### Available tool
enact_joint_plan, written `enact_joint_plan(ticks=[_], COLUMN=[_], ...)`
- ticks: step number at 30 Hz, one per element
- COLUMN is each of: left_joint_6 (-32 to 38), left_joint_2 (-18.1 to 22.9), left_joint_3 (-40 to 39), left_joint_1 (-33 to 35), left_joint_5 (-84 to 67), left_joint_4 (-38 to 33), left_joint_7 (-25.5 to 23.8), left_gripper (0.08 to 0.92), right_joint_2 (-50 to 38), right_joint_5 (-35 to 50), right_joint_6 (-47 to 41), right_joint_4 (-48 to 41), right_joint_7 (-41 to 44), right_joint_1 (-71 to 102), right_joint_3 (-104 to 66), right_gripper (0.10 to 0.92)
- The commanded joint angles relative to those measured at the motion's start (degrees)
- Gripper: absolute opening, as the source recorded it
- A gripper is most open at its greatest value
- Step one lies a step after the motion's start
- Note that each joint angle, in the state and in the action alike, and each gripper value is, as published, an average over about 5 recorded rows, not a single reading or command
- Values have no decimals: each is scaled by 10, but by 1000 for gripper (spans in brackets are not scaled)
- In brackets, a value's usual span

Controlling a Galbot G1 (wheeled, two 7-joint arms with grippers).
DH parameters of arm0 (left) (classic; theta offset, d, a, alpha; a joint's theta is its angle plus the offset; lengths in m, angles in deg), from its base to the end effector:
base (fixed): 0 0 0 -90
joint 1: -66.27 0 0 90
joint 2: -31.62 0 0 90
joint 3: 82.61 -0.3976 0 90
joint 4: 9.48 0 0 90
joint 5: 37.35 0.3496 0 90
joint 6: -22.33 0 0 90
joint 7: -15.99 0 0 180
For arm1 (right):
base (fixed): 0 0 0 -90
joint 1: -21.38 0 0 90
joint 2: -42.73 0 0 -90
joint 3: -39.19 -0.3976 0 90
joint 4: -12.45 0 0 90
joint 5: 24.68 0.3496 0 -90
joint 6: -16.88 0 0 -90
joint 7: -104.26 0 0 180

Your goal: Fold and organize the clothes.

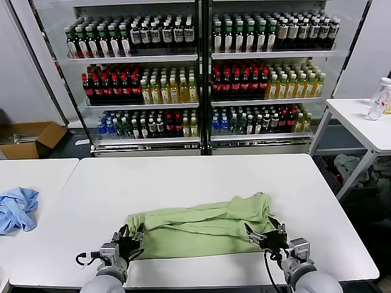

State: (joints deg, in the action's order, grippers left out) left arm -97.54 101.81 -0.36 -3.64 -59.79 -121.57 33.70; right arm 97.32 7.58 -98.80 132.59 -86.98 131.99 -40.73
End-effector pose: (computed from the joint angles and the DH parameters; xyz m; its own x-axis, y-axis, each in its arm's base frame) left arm 0.2104 0.0491 -0.3593 -0.8496 -0.0386 0.5260 -0.0186 0.9989 0.0432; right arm 0.2041 -0.0855 -0.3029 -0.8731 -0.2170 0.4367 -0.2479 0.9687 -0.0144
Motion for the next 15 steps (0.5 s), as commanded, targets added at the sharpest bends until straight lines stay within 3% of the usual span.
enact_joint_plan(ticks=[1,4,9,15], left_joint_6=[-22,-28,-25,-19], left_joint_2=[-5,-11,-34,-120], left_joint_3=[28,51,109,233], left_joint_1=[-5,-7,-17,-10], left_joint_5=[-159,-227,-288,-325], left_joint_4=[14,16,16,3], left_joint_7=[-58,-86,-93,-99], left_gripper=[461,374,236,108], right_joint_2=[-1,-1,-4,-8], right_joint_5=[-1,2,6,11], right_joint_6=[-1,-1,-1,3], right_joint_4=[3,1,1,-4], right_joint_7=[-1,-2,-3,-3], right_joint_1=[-1,-7,-16,-28], right_joint_3=[0,0,0,-3], right_gripper=[823,823,823,823])
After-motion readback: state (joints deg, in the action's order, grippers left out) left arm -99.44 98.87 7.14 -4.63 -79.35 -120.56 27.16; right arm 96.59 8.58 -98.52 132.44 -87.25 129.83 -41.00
